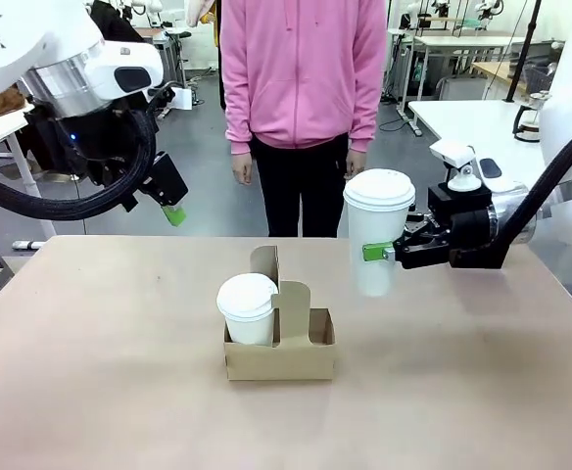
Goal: Pour a drink into a cup and package it in a carrier.
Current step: Insert the held 600 ml Paper Cup into the Cup Carrier.
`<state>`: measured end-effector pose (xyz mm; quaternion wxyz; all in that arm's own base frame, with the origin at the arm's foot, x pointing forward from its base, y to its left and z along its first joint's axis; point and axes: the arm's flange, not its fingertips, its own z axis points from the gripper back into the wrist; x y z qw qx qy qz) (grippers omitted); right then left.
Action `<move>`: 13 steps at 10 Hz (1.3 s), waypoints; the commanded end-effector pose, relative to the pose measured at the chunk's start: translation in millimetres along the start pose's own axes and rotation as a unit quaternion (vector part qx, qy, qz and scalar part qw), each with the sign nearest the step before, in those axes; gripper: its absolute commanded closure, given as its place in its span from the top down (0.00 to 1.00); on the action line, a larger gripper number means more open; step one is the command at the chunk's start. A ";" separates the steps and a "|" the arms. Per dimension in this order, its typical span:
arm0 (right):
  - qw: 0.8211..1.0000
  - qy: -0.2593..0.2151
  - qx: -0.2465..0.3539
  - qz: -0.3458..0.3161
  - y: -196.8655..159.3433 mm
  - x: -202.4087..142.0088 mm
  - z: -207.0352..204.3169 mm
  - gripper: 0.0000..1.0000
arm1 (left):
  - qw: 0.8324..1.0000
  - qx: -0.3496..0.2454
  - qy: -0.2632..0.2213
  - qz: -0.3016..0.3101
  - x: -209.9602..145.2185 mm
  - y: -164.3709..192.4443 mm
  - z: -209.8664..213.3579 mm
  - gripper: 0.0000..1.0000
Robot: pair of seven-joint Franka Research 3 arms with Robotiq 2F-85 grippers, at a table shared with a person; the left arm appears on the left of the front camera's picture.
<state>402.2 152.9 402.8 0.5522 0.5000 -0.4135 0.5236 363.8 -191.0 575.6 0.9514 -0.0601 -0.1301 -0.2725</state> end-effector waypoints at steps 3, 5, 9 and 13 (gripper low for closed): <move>0.995 -0.071 0.069 0.014 -16.9 -7.8 -33.5 0.80 | 0.999 -0.008 -0.036 -0.011 -24.3 29.9 -5.4 1.00; 0.991 -0.089 0.096 0.011 -22.8 -22.0 -57.8 0.80 | 0.998 -0.003 -0.060 -0.011 -46.2 53.0 -15.6 1.00; 0.988 -0.093 0.118 0.022 -23.0 -50.8 -88.5 0.80 | 0.996 -0.023 -0.086 -0.027 -83.6 99.7 -47.1 1.00; 0.990 -0.083 0.111 0.029 -30.9 -72.7 -97.4 0.80 | 0.994 -0.041 -0.088 -0.059 -103.8 118.5 -68.2 1.00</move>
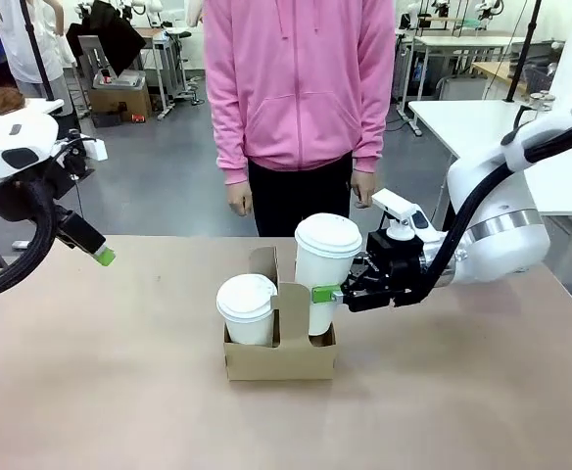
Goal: Pour a drink into a cup and package it in a carrier.
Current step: Insert the held 600 ml Paper Cup into the Cup Carrier.
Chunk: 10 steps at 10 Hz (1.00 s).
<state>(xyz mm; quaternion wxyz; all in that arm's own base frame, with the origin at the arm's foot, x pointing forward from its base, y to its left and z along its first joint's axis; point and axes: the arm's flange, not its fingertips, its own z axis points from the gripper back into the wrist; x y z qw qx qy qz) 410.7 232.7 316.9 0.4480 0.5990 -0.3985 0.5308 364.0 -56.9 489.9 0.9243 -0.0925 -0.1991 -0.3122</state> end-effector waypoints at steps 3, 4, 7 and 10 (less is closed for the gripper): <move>1.000 0.020 -0.001 0.018 -18.7 -20.4 -0.7 0.80 | 1.000 0.000 0.000 0.000 0.0 0.0 0.0 1.00; 1.000 0.023 0.000 0.018 -21.5 -24.0 0.2 0.80 | 1.000 0.000 0.000 0.000 0.0 0.0 0.0 1.00; 0.999 0.041 0.015 0.017 -27.8 -36.5 -0.5 0.80 | 1.000 0.000 0.000 0.000 0.0 0.0 0.0 1.00; 0.998 0.054 0.035 0.011 -33.9 -51.5 -0.1 0.80 | 1.000 0.000 0.000 0.000 0.0 0.0 0.0 1.00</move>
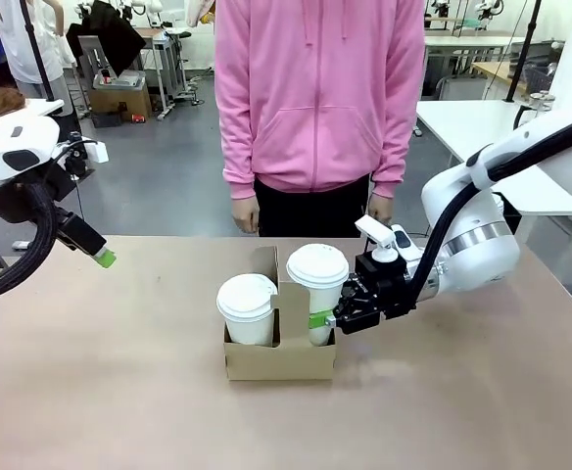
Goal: Pour a drink into a cup and package it in a carrier.
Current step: Insert the held 600 ml Paper Cup into the Cup Carrier.
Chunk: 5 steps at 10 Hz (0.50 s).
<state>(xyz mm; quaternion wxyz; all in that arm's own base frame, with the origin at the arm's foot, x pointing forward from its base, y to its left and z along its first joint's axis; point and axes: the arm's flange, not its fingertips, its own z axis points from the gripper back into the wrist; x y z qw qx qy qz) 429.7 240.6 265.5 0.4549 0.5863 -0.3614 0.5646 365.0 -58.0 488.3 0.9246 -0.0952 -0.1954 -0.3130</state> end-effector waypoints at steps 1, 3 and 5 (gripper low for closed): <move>1.000 0.010 0.016 0.013 -8.5 -7.2 1.0 0.80 | 1.000 0.004 -0.003 0.000 -0.6 0.1 2.1 1.00; 0.999 0.016 0.026 0.008 -10.2 -15.3 1.1 0.80 | 1.000 0.004 -0.003 0.000 -0.6 0.1 2.1 1.00; 0.999 0.016 0.026 0.010 -12.1 -17.5 2.0 0.80 | 1.000 0.004 -0.003 0.000 -0.6 0.1 2.1 1.00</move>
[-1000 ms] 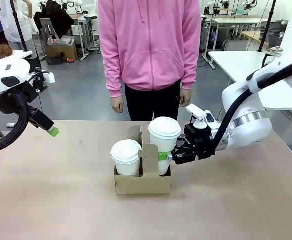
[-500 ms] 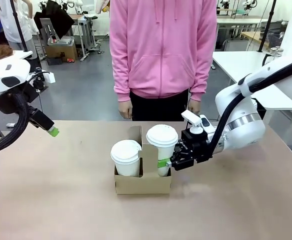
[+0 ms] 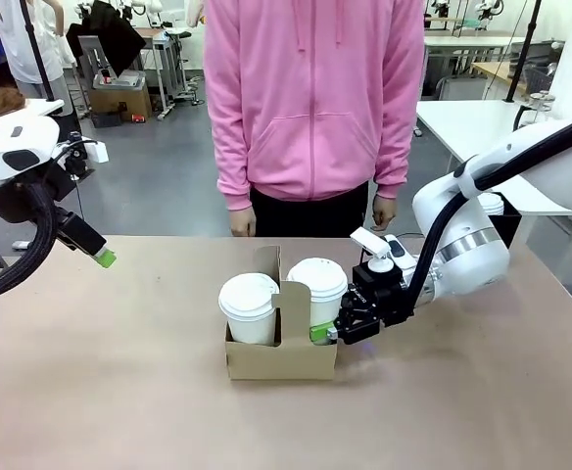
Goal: Pour a drink into a cup and package it in a carrier.
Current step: Insert the held 600 ml Paper Cup into the Cup Carrier.
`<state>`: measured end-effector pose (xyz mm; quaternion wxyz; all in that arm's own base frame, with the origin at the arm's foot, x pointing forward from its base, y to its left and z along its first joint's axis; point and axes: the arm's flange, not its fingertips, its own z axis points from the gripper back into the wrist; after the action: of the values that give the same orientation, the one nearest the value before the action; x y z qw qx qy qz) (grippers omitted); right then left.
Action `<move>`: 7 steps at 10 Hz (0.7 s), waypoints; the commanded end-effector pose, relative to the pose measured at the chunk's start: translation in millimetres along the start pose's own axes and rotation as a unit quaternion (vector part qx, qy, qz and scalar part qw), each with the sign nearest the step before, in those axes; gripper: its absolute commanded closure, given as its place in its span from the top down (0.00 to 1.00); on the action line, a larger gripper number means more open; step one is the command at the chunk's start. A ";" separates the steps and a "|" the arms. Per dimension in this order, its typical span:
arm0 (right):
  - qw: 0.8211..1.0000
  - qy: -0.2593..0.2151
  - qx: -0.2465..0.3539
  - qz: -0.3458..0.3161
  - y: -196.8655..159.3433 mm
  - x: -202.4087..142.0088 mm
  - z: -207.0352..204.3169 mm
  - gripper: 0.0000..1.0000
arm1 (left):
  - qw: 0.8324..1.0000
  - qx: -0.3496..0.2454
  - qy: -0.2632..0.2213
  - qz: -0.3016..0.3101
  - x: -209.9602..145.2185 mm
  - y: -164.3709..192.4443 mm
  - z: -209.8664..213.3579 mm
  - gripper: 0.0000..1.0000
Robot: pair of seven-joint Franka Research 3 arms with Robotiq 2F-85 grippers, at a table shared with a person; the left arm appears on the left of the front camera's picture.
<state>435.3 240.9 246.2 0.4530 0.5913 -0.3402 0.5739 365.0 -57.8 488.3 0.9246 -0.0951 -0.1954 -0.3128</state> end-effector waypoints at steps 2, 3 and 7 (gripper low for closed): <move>0.999 0.007 0.002 0.034 0.5 7.1 6.4 1.00 | 1.000 0.004 -0.003 0.000 -0.5 0.0 2.0 1.00; 0.999 0.011 -0.003 0.039 3.7 12.2 10.7 1.00 | 1.000 0.004 -0.003 0.000 -0.5 0.0 2.0 1.00; 0.998 0.025 -0.016 0.054 12.0 24.4 38.7 1.00 | 1.000 0.004 -0.003 0.000 -0.5 0.0 2.0 1.00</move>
<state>448.9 214.2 272.4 0.4481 0.5582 -0.3642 0.5958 365.1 -57.6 488.4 0.9247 -0.0951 -0.1955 -0.3126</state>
